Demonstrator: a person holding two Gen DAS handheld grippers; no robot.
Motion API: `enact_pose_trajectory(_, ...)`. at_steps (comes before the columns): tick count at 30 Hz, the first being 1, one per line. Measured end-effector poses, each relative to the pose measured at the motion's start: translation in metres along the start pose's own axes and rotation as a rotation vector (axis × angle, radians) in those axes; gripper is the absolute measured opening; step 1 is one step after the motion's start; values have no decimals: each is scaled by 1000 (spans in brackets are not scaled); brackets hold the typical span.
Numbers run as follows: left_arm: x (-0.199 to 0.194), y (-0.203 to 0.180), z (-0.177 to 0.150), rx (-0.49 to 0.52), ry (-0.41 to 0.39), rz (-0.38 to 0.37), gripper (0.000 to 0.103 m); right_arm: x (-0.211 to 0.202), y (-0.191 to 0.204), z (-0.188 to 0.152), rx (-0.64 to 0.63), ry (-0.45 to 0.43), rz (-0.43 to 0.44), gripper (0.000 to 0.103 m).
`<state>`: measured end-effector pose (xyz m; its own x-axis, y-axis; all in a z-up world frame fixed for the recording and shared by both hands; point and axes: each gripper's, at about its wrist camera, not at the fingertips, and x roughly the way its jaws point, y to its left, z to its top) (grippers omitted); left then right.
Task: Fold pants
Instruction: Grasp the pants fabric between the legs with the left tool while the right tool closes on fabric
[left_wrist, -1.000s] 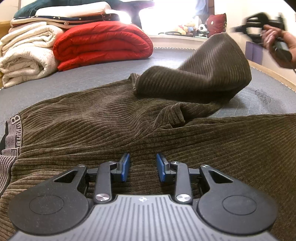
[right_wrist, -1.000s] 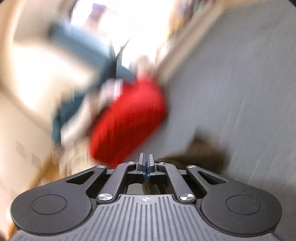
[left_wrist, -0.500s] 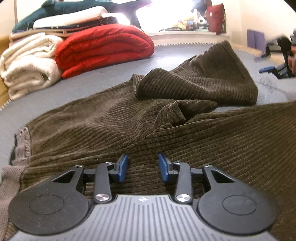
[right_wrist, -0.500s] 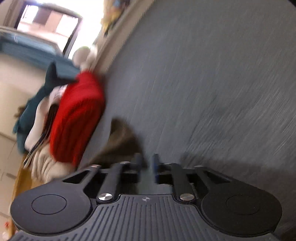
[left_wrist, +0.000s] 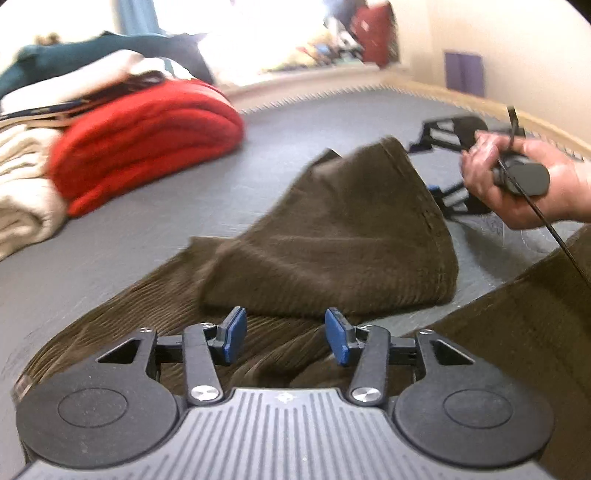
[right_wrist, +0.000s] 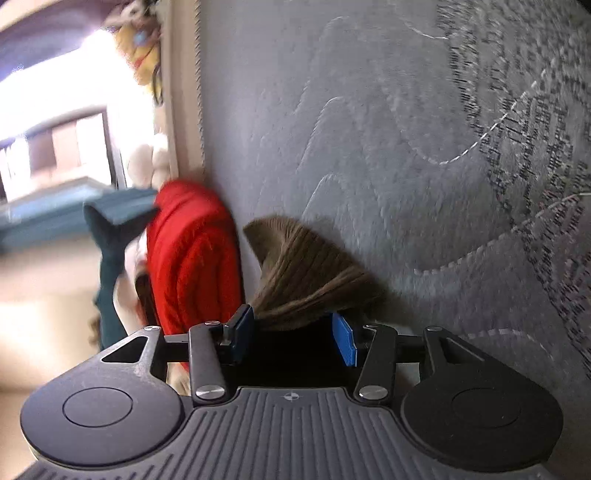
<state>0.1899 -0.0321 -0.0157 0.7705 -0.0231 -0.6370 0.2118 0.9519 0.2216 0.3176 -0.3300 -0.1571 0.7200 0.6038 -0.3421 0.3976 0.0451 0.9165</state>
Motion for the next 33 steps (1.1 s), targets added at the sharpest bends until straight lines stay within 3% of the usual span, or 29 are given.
enact_pose_trajectory(5,55,-17,7,98,177,-13,52,15,-1,0,51,-26,24,50)
enact_pose_trajectory(8,70,-16,1,112,242,-24,50,20,-2,2,56,-34,21,46)
enact_pose_trajectory(10,72,-17,-2,132,248,-29,46,22,1,3,17,-40,-10,35)
enact_pose_trajectory(12,72,-18,-1,144,255,-22,21,23,5,5,-4,-51,-35,24)
enact_pose_trajectory(13,73,-17,-1,150,262,-6,17,21,7,5,-15,-55,-27,9)
enact_pose_trajectory(14,75,-16,-1,147,266,-5,15,19,12,7,-45,-66,-29,7)
enact_pose_trajectory(21,70,-3,12,103,212,21,9,-38,93,28,-436,-300,-61,5)
enact_pose_trajectory(24,61,10,15,62,163,27,9,-100,119,44,-514,-546,-51,5)
enact_pose_trajectory(26,55,16,14,60,132,-26,9,-152,124,51,-528,-799,-146,5)
enact_pose_trajectory(29,52,12,7,139,139,-69,9,-207,95,70,-393,-1014,-375,0)
enact_pose_trajectory(30,54,13,5,145,158,-102,9,-219,80,74,-354,-1063,-436,0)
enact_pose_trajectory(33,54,14,-4,172,167,-155,9,-234,37,95,-310,-989,-564,0)
